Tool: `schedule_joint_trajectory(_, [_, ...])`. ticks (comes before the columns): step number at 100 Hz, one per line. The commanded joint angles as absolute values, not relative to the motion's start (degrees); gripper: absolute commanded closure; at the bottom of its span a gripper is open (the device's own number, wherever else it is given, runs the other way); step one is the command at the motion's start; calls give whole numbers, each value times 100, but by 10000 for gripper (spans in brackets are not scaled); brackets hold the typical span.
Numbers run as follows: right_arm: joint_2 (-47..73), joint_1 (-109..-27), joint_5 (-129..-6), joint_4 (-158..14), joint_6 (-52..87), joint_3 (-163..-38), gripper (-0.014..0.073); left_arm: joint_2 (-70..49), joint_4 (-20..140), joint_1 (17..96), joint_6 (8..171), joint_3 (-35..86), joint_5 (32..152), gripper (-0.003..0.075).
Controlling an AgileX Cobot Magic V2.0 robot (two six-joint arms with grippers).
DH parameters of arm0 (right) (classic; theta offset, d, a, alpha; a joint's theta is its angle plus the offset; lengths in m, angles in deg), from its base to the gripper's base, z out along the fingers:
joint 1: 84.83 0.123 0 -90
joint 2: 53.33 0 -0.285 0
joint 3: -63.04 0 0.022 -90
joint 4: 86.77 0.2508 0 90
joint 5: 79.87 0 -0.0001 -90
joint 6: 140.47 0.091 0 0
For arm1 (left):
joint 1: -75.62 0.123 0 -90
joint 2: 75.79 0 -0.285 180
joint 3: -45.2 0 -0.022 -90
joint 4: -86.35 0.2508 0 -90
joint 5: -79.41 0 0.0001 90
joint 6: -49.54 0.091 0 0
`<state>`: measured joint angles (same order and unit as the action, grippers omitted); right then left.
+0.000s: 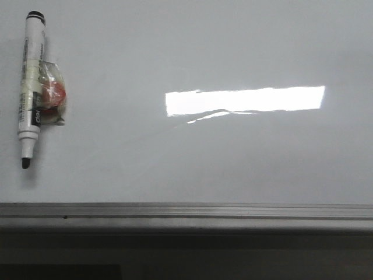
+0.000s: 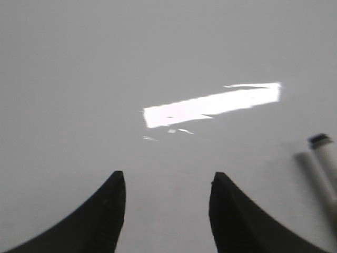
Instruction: Write number 3 on whiteboard
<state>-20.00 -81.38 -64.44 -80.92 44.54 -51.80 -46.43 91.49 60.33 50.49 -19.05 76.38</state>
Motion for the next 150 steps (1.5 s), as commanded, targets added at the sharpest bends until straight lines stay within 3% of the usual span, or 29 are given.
schedule_joint_trajectory(1, [-1920, -8130, -6932, -8161, 4421, -5393, 645, -4319, 8938, 5292, 4954, -1743, 7125, 379])
schedule_joint_trajectory(19, [-1920, -8130, -6945, -8161, 4421, -5393, 645, -3720, 8236, 3742, 4912, -1743, 6982, 379])
schedule_joint_trajectory(31, [-1920, -8130, -6970, -8161, 4421, -5393, 645, -3312, 7430, 3238, 4912, -1743, 6591, 379])
schedule_joint_trajectory(99, [-1920, -8130, -7106, -8161, 4421, -5393, 645, -1316, 6476, 2967, 4825, -1417, 6415, 386])
schedule_joint_trajectory(108, [-1920, -8130, -7104, -8161, 4421, -5393, 645, -1103, 6460, 2967, 4835, -1417, 6415, 451])
schedule_joint_trajectory(121, [-1920, -8120, -6958, -8161, 4421, -5460, 645, -936, 6447, 2967, 4835, -1417, 6464, 745])
schedule_joint_trajectory(137, [-1917, -7798, -6758, -8161, 4421, -5750, 644, -963, 6749, 2967, 4872, -1414, 6473, 741])
schedule_joint_trajectory(150, [-1727, -6943, -6773, -8161, 4421, -5992, 643, -1105, 8253, 2967, 4872, -1319, 6500, 741])
